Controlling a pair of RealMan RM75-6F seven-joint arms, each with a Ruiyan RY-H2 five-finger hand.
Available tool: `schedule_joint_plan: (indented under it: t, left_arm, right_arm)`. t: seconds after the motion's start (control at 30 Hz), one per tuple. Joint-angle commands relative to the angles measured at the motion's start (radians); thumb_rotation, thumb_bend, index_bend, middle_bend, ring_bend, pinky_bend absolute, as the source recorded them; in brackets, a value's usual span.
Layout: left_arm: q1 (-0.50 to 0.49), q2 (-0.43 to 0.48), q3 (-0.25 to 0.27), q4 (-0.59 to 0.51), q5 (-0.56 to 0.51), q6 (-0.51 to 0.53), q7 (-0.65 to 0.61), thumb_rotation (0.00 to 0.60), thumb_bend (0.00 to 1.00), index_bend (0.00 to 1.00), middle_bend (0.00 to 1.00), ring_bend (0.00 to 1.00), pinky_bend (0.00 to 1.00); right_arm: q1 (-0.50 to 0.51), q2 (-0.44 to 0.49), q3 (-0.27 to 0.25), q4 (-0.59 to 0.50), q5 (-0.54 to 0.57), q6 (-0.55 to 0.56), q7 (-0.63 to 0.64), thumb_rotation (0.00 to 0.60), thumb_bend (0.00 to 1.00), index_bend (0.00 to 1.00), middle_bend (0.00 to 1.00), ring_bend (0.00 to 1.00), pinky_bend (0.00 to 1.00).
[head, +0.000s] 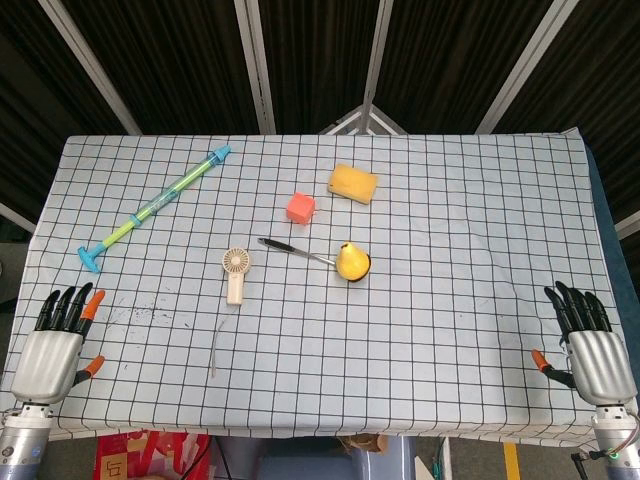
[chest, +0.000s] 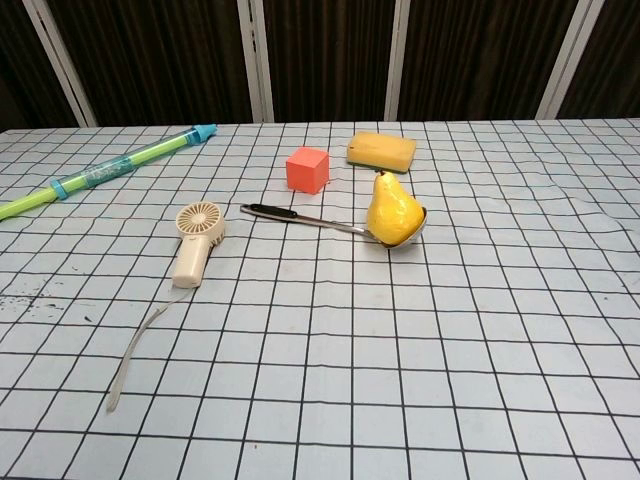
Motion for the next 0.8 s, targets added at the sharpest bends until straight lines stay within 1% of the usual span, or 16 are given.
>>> schedule_joint_plan:
  t: [0.03,0.37,0.4,0.47,0.5,0.53,0.57,0.6,0.67,0.7,0.73,0.8]
  left_arm:
    - [0.0,0.0,0.0,0.0,0.0,0.0,0.001,0.6,0.16,0.0,0.0,0.0,0.0]
    - [-0.002,-0.001,-0.001,-0.003,0.001,-0.001,0.005,0.6,0.16,0.0,0.0,0.0,0.0]
    - [-0.004,-0.002,-0.004,-0.004,-0.001,-0.003,0.007,0.6,0.16,0.0,0.01,0.0,0.0]
    - [-0.011,-0.004,-0.011,-0.006,-0.004,-0.01,0.015,0.6,0.16,0.0,0.07,0.0,0.02]
    - [-0.016,-0.006,-0.015,-0.007,-0.007,-0.015,0.021,0.6,0.17,0.0,0.14,0.01,0.06]
    - [-0.022,-0.009,-0.021,-0.01,-0.011,-0.022,0.03,0.6,0.17,0.0,0.23,0.04,0.12]
    - [-0.034,-0.015,-0.031,-0.013,-0.018,-0.034,0.05,0.6,0.18,0.0,0.3,0.08,0.17]
    - [-0.041,-0.02,-0.039,-0.013,-0.024,-0.041,0.066,0.6,0.2,0.0,0.41,0.16,0.26]
    - [-0.06,-0.037,-0.059,-0.013,-0.039,-0.059,0.1,0.6,0.29,0.0,0.6,0.36,0.43]
    - [-0.072,-0.048,-0.069,-0.014,-0.051,-0.073,0.118,0.6,0.33,0.0,0.65,0.41,0.47]
    - [-0.084,-0.058,-0.079,-0.017,-0.066,-0.09,0.132,0.6,0.4,0.0,0.72,0.48,0.53]
    - [-0.116,-0.086,-0.104,-0.034,-0.115,-0.141,0.166,0.6,0.51,0.0,0.78,0.55,0.58]
  right_arm:
    - [0.0,0.0,0.0,0.0,0.0,0.0,0.0,0.6,0.28,0.06,0.0,0.0,0.0]
    - [-0.002,-0.001,-0.001,0.002,-0.003,0.004,0.001,0.6,0.28,0.06,0.0,0.0,0.0]
    - [-0.002,-0.001,-0.001,0.002,-0.003,0.004,-0.001,0.6,0.28,0.06,0.0,0.0,0.0]
    - [-0.002,-0.002,-0.001,0.002,-0.002,0.004,-0.004,0.6,0.28,0.06,0.0,0.0,0.0]
    - [-0.002,-0.002,-0.001,0.002,-0.001,0.004,-0.004,0.6,0.28,0.06,0.0,0.0,0.0]
    - [-0.002,-0.002,0.0,0.001,-0.001,0.003,-0.003,0.6,0.28,0.06,0.0,0.0,0.0]
    - [-0.001,-0.001,0.0,0.001,-0.001,0.002,-0.002,0.6,0.28,0.06,0.0,0.0,0.0]
    - [-0.001,-0.001,0.0,0.001,-0.001,0.002,-0.002,0.6,0.28,0.06,0.0,0.0,0.0]
    - [0.0,0.0,-0.001,0.001,-0.002,0.0,0.001,0.6,0.28,0.06,0.0,0.0,0.0]
    - [0.0,0.001,-0.001,0.002,-0.002,-0.001,0.003,0.6,0.28,0.06,0.0,0.0,0.0]
    - [0.001,0.001,-0.001,0.002,-0.002,-0.002,0.005,0.6,0.28,0.06,0.0,0.0,0.0]
    - [0.001,0.002,-0.001,0.003,-0.002,-0.003,0.009,0.6,0.28,0.06,0.0,0.0,0.0]
